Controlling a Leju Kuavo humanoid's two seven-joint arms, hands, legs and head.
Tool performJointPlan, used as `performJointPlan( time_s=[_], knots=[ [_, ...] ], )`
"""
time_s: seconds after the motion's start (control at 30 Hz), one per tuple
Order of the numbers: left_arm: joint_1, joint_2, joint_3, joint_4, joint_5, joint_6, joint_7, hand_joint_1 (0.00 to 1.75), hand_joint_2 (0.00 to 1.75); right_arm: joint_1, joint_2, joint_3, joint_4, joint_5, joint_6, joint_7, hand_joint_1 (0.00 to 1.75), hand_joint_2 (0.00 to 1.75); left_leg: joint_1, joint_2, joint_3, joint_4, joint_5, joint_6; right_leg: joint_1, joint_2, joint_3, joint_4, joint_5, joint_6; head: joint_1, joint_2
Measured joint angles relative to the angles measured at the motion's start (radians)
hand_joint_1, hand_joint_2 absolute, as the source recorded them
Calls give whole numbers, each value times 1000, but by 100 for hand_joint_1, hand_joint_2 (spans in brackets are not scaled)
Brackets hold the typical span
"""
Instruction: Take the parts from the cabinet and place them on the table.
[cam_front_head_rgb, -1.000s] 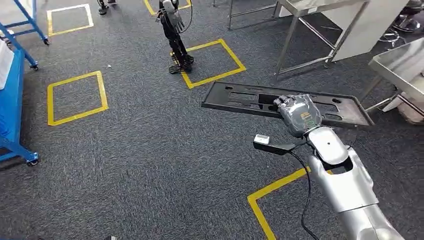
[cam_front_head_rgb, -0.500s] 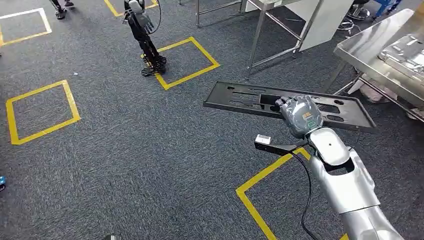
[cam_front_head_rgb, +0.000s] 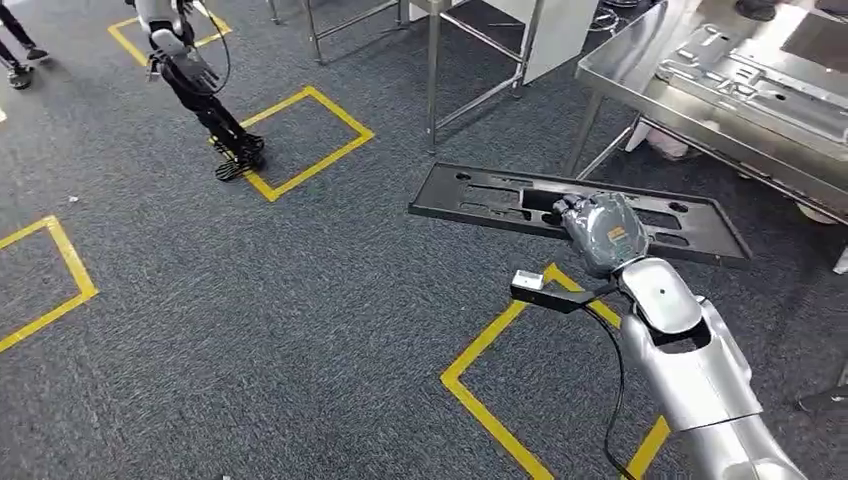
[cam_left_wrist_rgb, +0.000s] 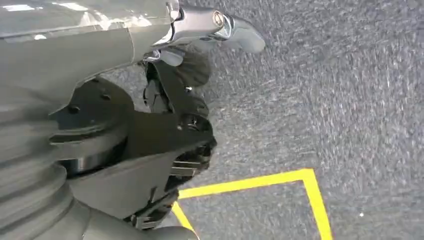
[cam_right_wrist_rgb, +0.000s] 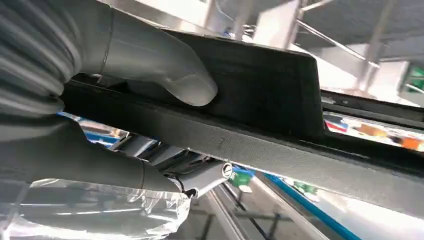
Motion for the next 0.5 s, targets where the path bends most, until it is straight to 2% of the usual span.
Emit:
performJointPlan(
  time_s=[0.03,0.07,0.1,0.13,0.2,0.23,0.27,0.3,0.33,0.37,0.4,0.43,0.47,0.5],
  knots=[
    [0,0,0,0,0,0,0,0,175,0,0,0,-2,0,0,0,175,175,2,-17,39,-94,52,4,-1,15,1,3,-2,3,0,0],
    [0,0,0,0,0,0,0,0,175,0,0,0,-3,0,0,0,175,175,4,-54,66,-165,82,7,-2,26,-1,6,-4,6,0,0],
    [1,0,0,0,0,0,0,0,175,0,0,0,-5,-1,1,0,175,175,10,-84,82,-196,69,12,3,38,-7,14,-6,12,2,0],
    [0,0,0,0,-1,0,0,0,175,2,0,0,-7,-1,1,0,175,175,8,-75,83,-196,66,10,-3,49,-12,12,-3,18,1,0],
    [-4,0,0,0,-2,0,0,0,175,11,-1,-2,-11,-1,2,0,175,175,1,-58,85,-199,66,20,-10,70,-15,5,1,34,0,0],
    [-6,-1,0,0,-2,0,0,0,175,13,-4,-4,-11,-1,2,0,175,175,6,-47,89,-211,72,28,-7,81,-15,3,2,41,0,0],
    [-7,-2,0,0,-2,0,0,0,175,19,-6,-8,-15,-1,2,0,175,175,9,-33,94,-221,78,35,-6,42,-18,15,-7,43,1,0],
    [-8,-2,0,0,-2,-1,-2,0,175,17,-10,-11,-18,-2,2,2,175,175,9,-24,97,-226,80,40,-1,-14,-38,55,-37,47,12,0],
    [-6,-2,0,0,-3,-1,-2,0,175,14,-10,-13,-19,-2,2,3,175,175,7,-12,97,-226,79,41,-3,-45,-76,134,-79,53,13,0],
    [-3,-2,0,0,-4,-1,-2,0,175,18,-9,-13,-19,-2,2,4,175,175,6,1,98,-226,78,43,-6,-59,-116,215,-113,57,13,0],
    [-1,-2,0,0,-5,-1,-2,0,175,24,-9,-13,-19,-2,2,5,175,175,6,14,98,-225,75,43,-10,-64,-148,280,-133,60,13,0],
    [-1,-2,0,0,-5,-1,-2,0,175,31,-9,-14,-19,-2,2,5,175,175,6,26,98,-225,74,43,-14,-67,-163,307,-130,64,14,0],
    [-1,-2,0,0,-5,-1,-2,0,175,37,-9,-15,-19,-2,2,5,175,175,6,38,100,-225,71,41,-18,-71,-153,283,-106,67,14,0],
    [-1,-2,0,0,-5,-1,-2,0,175,40,-10,-16,-20,-2,2,5,175,175,6,51,104,-224,68,38,-21,-79,-116,210,-64,69,14,0]
  ],
)
